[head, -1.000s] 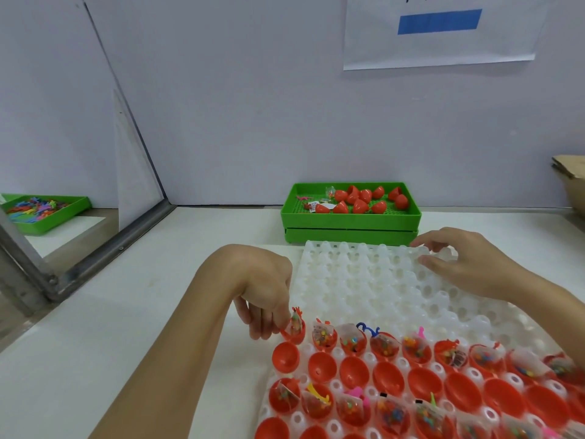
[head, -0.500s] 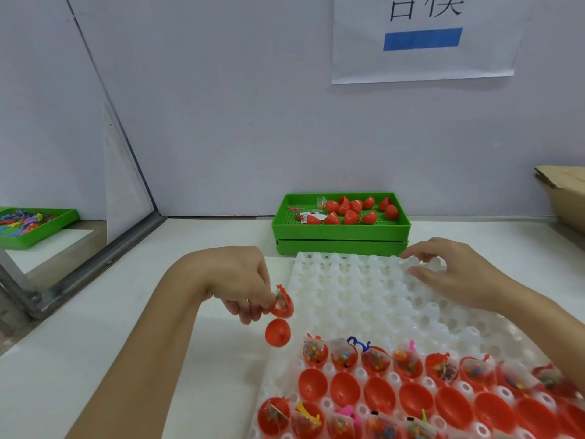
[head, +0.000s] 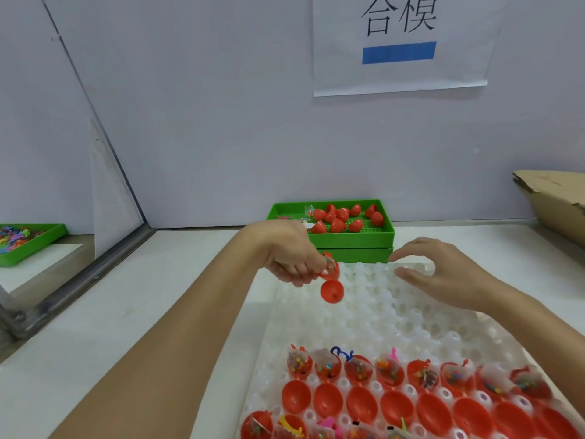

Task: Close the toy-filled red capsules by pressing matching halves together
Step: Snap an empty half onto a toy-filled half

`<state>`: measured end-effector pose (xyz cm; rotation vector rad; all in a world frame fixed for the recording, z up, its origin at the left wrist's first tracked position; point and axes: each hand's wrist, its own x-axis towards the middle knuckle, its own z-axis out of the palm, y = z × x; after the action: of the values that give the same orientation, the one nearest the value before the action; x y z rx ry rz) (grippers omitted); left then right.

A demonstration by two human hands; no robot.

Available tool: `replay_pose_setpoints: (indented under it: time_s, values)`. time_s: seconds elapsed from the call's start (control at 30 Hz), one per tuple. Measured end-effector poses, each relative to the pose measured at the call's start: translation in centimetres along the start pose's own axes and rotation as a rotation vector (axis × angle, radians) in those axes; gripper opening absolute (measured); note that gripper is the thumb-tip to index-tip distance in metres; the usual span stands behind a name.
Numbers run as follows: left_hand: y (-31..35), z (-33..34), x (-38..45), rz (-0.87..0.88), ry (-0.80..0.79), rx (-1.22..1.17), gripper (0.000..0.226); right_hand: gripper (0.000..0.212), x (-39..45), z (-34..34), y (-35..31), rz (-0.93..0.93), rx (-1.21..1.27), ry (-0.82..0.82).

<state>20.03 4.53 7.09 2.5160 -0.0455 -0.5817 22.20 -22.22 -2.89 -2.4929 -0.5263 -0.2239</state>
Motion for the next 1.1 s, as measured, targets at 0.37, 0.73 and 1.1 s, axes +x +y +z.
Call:
replay_pose_setpoints:
  time_s: [0.37,0.73,1.1]
  values:
    - [5.1,2.5,2.2,0.156,-0.067,0.267,0.023,0.032,0.0,-1.0,-3.9,-0.119,0.632,-0.378]
    - [0.4,4.3,2.7,0.274,0.238,-0.258,0.018,0.023,0.1,-0.1,-2.7,0.032,0.708,-0.234]
    - [-4.4,6.9,1.3,0.56,0.054,-0.642,0.042,0.011,0.1,-0.8,-5.0,0.077,0.645,-0.15]
